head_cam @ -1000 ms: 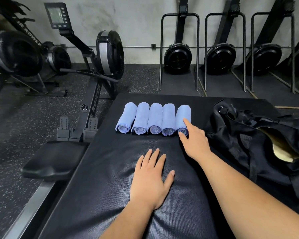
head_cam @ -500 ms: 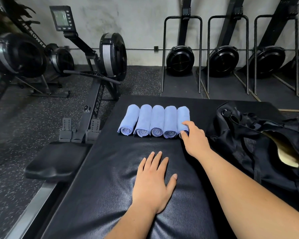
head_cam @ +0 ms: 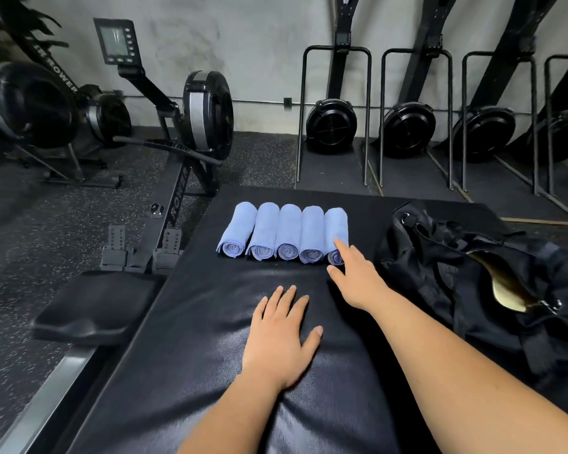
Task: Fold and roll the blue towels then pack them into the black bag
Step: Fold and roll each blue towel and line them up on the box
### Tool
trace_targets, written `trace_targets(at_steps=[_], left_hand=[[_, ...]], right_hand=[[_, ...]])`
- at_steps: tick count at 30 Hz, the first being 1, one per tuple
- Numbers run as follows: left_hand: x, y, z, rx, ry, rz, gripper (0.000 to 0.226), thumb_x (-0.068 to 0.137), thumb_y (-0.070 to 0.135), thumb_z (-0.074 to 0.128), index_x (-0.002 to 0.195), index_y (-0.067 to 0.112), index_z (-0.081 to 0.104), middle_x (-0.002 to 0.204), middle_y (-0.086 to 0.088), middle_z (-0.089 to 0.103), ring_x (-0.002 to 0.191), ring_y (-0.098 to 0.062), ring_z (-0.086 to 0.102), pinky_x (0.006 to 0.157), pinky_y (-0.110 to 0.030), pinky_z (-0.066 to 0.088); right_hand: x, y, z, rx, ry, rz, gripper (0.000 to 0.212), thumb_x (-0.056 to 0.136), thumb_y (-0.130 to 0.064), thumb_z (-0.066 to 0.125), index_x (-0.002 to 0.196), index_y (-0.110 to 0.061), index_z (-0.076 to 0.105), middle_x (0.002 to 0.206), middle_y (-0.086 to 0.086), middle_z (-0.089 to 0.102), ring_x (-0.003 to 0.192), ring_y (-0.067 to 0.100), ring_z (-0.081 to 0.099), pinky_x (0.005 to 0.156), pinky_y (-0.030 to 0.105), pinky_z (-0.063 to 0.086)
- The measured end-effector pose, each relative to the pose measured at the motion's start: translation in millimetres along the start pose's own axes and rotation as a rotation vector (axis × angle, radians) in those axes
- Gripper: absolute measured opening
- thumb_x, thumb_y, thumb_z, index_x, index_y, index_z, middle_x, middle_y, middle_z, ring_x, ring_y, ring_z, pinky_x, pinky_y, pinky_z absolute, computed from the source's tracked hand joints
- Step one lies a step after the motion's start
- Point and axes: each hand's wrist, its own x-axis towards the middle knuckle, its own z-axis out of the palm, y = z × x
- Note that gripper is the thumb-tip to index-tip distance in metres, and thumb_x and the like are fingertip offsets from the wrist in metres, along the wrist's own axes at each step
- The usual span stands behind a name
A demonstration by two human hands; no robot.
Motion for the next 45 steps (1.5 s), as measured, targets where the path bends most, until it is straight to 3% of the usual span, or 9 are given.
trace_targets(at_steps=[7, 17, 21, 33, 45], left_hand=[[2, -5, -12, -0.206, -0.067, 0.002, 0.074, 0.1, 0.067, 0.039, 0.164, 0.032, 0.028, 0.173, 0.006, 0.021, 0.162, -0.013, 0.004, 0.131, -0.039, 0.002], [-26, -8, -62, -0.119, -0.09, 0.002, 0.079, 0.102, 0.065, 0.044, 0.167, 0.027, 0.021, 0.175, 0.0, 0.017, 0.162, -0.02, 0.005, 0.131, -0.039, 0.009], [-50, -18, -88, -0.06, -0.076, -0.035, 0.08, 0.103, 0.067, 0.041, 0.167, 0.026, 0.019, 0.175, -0.004, 0.015, 0.162, -0.024, 0.005, 0.131, -0.04, 0.01], [-189, -100, -142, -0.003, 0.048, -0.287, 0.078, 0.105, 0.066, 0.038, 0.168, 0.024, 0.018, 0.174, -0.007, 0.016, 0.161, -0.026, 0.011, 0.13, -0.04, 0.012], [-359, -192, -147, -0.031, 0.125, -0.593, 0.074, 0.105, 0.064, 0.039, 0.166, 0.024, 0.022, 0.172, -0.006, 0.022, 0.158, -0.026, 0.019, 0.129, -0.041, 0.019]], right_hand=[[-29, -19, -16, -0.145, -0.111, 0.01, 0.07, 0.108, -0.05, 0.043, 0.167, -0.036, 0.007, 0.176, 0.005, -0.003, 0.155, 0.041, 0.02, 0.121, 0.05, 0.029], [-76, -63, -23, -0.243, -0.147, -0.072, 0.07, 0.107, -0.055, 0.041, 0.166, -0.038, 0.009, 0.174, 0.002, 0.005, 0.15, 0.04, 0.026, 0.118, 0.052, 0.035], [-105, -94, -22, -0.258, -0.152, -0.13, 0.071, 0.106, -0.059, 0.041, 0.166, -0.04, 0.008, 0.175, 0.002, 0.002, 0.155, 0.039, 0.018, 0.122, 0.053, 0.031], [-200, -209, 28, -0.27, -0.232, -0.362, 0.071, 0.105, -0.061, 0.043, 0.166, -0.044, 0.011, 0.176, 0.0, 0.002, 0.158, 0.032, 0.012, 0.122, 0.052, 0.03], [-288, -326, 145, -0.43, -0.387, -0.677, 0.07, 0.105, -0.063, 0.042, 0.165, -0.043, 0.012, 0.176, 0.0, 0.004, 0.159, 0.03, 0.01, 0.123, 0.05, 0.029]])
